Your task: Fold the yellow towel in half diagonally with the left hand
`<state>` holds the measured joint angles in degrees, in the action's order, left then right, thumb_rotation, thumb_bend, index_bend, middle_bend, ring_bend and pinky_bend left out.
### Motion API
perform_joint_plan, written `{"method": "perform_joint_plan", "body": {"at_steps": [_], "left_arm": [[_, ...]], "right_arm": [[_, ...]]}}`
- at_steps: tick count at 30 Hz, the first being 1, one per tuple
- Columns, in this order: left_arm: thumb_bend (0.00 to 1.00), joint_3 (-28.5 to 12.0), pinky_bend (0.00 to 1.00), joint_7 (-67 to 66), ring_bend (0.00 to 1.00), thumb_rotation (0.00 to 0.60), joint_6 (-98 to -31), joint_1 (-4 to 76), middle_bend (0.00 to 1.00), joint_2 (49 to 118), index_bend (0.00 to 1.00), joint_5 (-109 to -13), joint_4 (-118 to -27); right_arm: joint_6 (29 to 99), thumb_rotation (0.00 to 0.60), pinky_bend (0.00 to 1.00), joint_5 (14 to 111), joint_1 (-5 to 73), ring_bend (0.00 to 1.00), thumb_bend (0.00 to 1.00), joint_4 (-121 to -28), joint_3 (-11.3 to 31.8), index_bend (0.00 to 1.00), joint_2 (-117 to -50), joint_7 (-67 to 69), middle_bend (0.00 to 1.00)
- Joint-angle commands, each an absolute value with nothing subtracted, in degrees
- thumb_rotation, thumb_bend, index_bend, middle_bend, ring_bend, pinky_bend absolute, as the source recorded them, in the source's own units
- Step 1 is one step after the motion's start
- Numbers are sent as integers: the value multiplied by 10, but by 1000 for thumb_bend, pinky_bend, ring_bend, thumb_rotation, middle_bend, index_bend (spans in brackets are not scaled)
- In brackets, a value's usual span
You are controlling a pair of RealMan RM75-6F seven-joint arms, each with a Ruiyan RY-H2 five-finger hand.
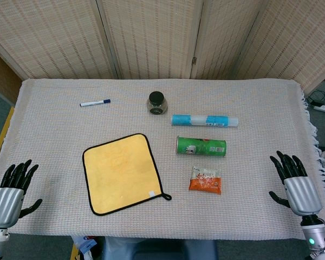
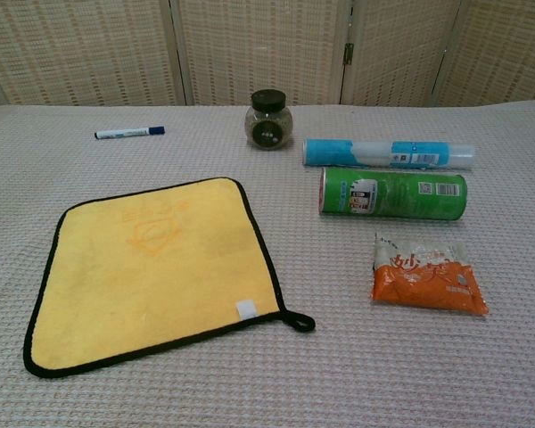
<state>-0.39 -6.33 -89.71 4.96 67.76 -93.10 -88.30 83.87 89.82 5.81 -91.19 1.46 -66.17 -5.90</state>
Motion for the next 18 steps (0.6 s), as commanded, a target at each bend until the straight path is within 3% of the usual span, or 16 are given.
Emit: {"method": "perform_joint_plan", "body": {"at_steps": [1, 9, 12, 14, 16, 18], "left_arm": [[233, -5, 0, -65, 13, 600, -895, 50, 33, 678, 36, -928, -883], [243, -4, 1, -34, 18, 600, -883, 60, 33, 684, 49, -933, -881], [249, -11, 99, -12, 103, 600, -900, 64, 86, 696, 76, -948, -879], [250, -16, 290, -17, 269, 600, -909, 70, 207, 702, 96, -962, -884], [252, -24, 602, -35, 585, 600, -911, 82, 467, 709, 141, -977, -897], [253, -26, 817, -60, 824, 600, -894, 95, 706, 708, 188, -984, -922]], "right_arm": [[837, 600, 0, 898, 59, 0, 246, -911, 14, 0, -662, -60, 0], [867, 600, 0, 923, 48, 0, 247, -917, 8, 0, -655, -56, 0], [884, 600, 0, 936, 40, 0, 247, -920, 4, 0, -653, -52, 0], [891, 600, 0, 943, 39, 0, 246, -920, 3, 0, -654, -51, 0], [894, 600, 0, 950, 38, 0, 247, -920, 1, 0, -654, -53, 0], [894, 600, 0, 951, 37, 0, 246, -919, 1, 0, -655, -55, 0]]}}
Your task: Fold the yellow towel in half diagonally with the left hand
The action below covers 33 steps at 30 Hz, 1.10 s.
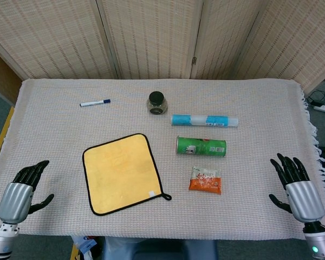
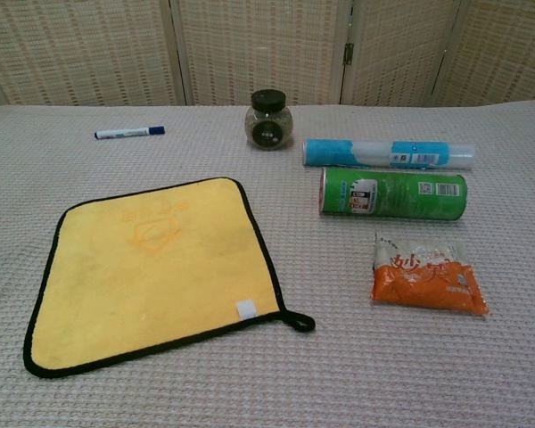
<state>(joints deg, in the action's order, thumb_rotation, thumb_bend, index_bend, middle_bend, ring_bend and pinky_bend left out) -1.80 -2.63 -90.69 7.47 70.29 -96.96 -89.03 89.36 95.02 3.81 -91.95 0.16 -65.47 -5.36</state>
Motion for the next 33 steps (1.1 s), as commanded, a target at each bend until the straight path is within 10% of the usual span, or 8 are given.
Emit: {"method": "perform_joint_plan", "body": {"at_steps": [1, 4, 11, 33], "left_arm": [[253, -28, 912, -76, 923, 600, -874, 106, 834, 705, 218, -983, -943], [255, -41, 1000, -107, 1000, 600, -812, 135, 998, 703, 293, -948, -992], [375, -122, 1000, -136, 1000, 600, -754, 186, 1000, 792, 433, -790, -1003], [411, -200, 1000, -151, 1000, 600, -570, 355, 1000, 916, 411, -576, -777]], "right_arm": [[894, 600, 0, 950, 36, 0, 246, -919, 0, 0, -656, -57, 0], [894, 600, 0, 949, 34, 0, 247, -918, -1, 0, -656, -58, 0], [888, 600, 0, 946, 36, 0, 246, -915, 1, 0, -659, -61, 0], [843, 600, 0, 871, 41, 0, 246, -892, 22, 0, -667, -56, 0]]}}
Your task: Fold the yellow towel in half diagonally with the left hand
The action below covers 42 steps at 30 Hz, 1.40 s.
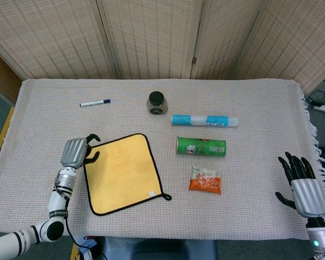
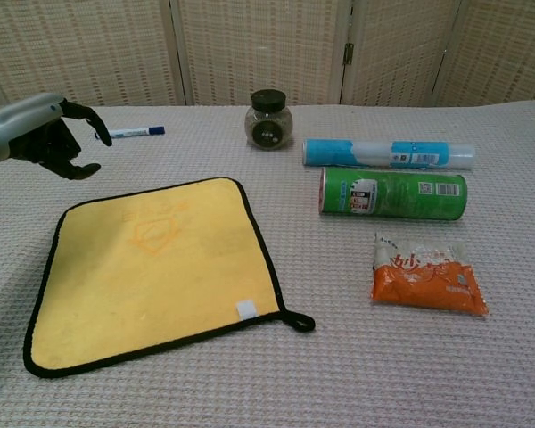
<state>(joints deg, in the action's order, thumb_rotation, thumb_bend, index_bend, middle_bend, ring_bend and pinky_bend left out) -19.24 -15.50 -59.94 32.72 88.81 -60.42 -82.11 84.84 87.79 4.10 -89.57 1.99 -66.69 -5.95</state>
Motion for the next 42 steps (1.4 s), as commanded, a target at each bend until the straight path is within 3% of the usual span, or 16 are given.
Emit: {"method": "perform_joint_plan", "body": {"at_steps": [1, 9, 22, 42], "left_arm": [[411, -202, 1000, -147, 1000, 600, -563, 361, 1000, 923, 418, -569, -764], [474, -208, 1000, -90, 1000, 600, -508, 401, 1000, 977, 457, -554, -638], [470, -207, 1000, -3, 1000, 600, -436, 452, 1000, 1063, 488, -565, -434], [438, -202, 1000, -23, 1000, 600, -408, 463, 1000, 1081, 452, -555, -396]], "right_arm": [[841, 600, 0, 869, 41, 0, 246, -892, 22, 0, -667, -55, 0], [844, 600, 0, 857, 34, 0, 247, -886, 23, 0, -664, -49, 0], [839, 600, 0, 844, 30, 0, 246, -879, 25, 0, -660, -35, 0], [845, 600, 0, 855, 26, 0, 246, -880, 22, 0, -656, -26, 0]]}}
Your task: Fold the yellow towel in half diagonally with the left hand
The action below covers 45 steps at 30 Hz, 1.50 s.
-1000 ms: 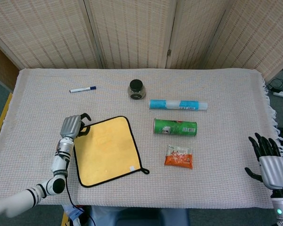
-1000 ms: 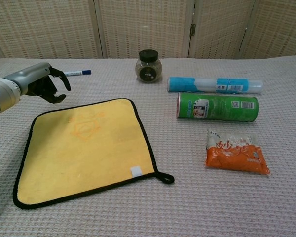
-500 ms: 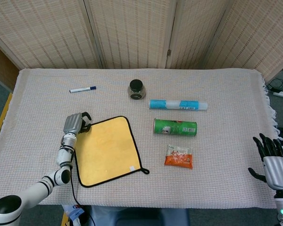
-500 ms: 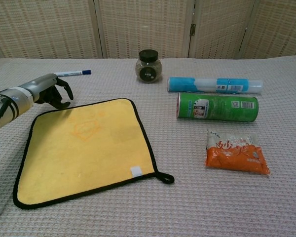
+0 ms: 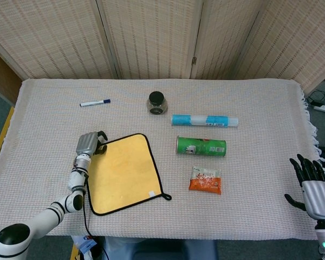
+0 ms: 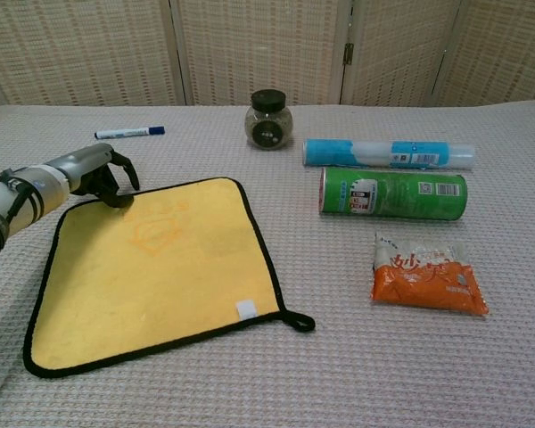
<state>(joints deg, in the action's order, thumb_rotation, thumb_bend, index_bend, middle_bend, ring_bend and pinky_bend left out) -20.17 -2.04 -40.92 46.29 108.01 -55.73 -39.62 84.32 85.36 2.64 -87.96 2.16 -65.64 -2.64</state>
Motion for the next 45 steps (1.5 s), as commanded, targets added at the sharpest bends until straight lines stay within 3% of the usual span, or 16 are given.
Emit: {"method": "perform_joint_plan", "body": {"at_steps": [1, 26, 35, 45], "left_arm": [[435, -202, 1000, -25, 1000, 600, -406, 463, 1000, 1082, 451, -553, -396], [434, -201, 1000, -30, 1000, 600, -448, 449, 1000, 1078, 600, -564, -435], [461, -180, 1000, -55, 1000, 600, -524, 411, 1000, 1041, 615, -591, -553], [461, -122, 1000, -106, 1000, 600, -633, 347, 1000, 1000, 615, -645, -718]], "right_arm": [[847, 600, 0, 855, 25, 0, 246, -880, 22, 0, -656, -25, 0], [861, 600, 0, 867, 18, 0, 246, -884, 20, 0, -653, -23, 0], [864, 600, 0, 881, 18, 0, 246, -888, 15, 0, -652, -21, 0], [890, 600, 0, 913, 8, 0, 246, -893, 3, 0, -645, -11, 0]]}}
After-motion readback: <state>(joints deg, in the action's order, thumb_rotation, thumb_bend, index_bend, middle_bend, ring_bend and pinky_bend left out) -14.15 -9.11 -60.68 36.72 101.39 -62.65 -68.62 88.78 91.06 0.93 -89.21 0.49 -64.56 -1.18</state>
